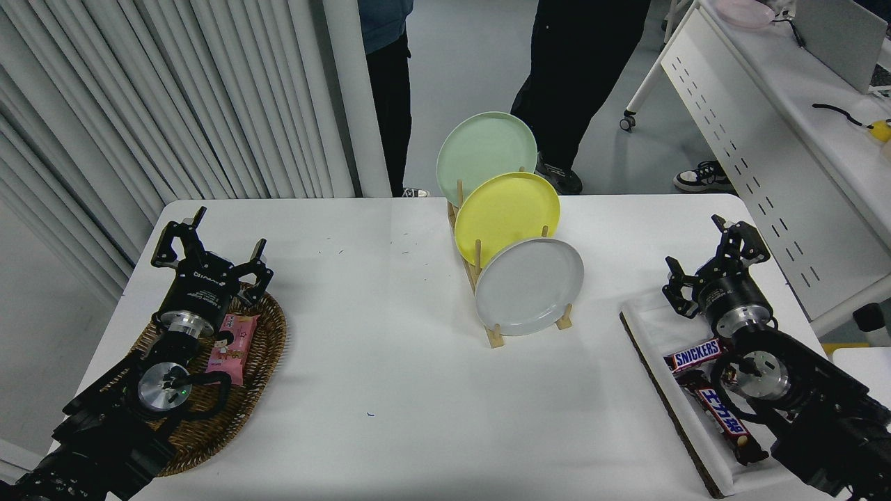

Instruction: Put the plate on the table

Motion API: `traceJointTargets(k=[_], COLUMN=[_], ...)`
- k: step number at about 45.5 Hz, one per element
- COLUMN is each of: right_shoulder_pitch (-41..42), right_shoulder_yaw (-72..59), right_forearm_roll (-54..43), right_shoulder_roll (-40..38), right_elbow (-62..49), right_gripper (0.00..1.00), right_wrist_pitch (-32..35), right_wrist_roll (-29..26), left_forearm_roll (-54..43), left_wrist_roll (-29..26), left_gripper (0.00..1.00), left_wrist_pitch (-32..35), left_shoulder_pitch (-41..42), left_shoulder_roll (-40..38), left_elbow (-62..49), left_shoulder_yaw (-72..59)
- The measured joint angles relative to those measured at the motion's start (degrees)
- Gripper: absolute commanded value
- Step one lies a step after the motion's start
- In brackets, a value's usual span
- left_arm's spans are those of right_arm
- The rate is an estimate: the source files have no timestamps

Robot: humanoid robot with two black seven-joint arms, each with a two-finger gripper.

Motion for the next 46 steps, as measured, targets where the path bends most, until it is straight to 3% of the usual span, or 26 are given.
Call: traceJointTargets(k=[20, 35, 46], right_shoulder_pitch=[7.0, 13.7, 18.3], right_shoulder_yaw=[-6.0, -25.1, -36.5], right_forearm_roll=[2.5, 16.3, 20.1], right_shoulder_roll=[-3.6, -12.4, -17.1], right_elbow=[-2.5, 5.2, 8.7], right_gripper=[1.00, 1.00, 1.00], right_wrist_pitch=[-0.1, -0.1, 0.4], right_wrist_roll=[-0.2, -0.2, -0.2], left_forearm_roll=[0.0, 0.0, 0.0], left_wrist_roll=[0.0, 0.0, 0.0], left_gripper=[1.00, 1.00, 1.00], left_wrist_pitch=[0.0, 0.0, 0.0], left_shoulder_pitch=[0.0, 0.0, 0.0], left_shoulder_roll=[0.0, 0.0, 0.0], left_elbow=[0.0, 0.0, 0.0], left_shoulder_yaw=[0.0, 0.0, 0.0])
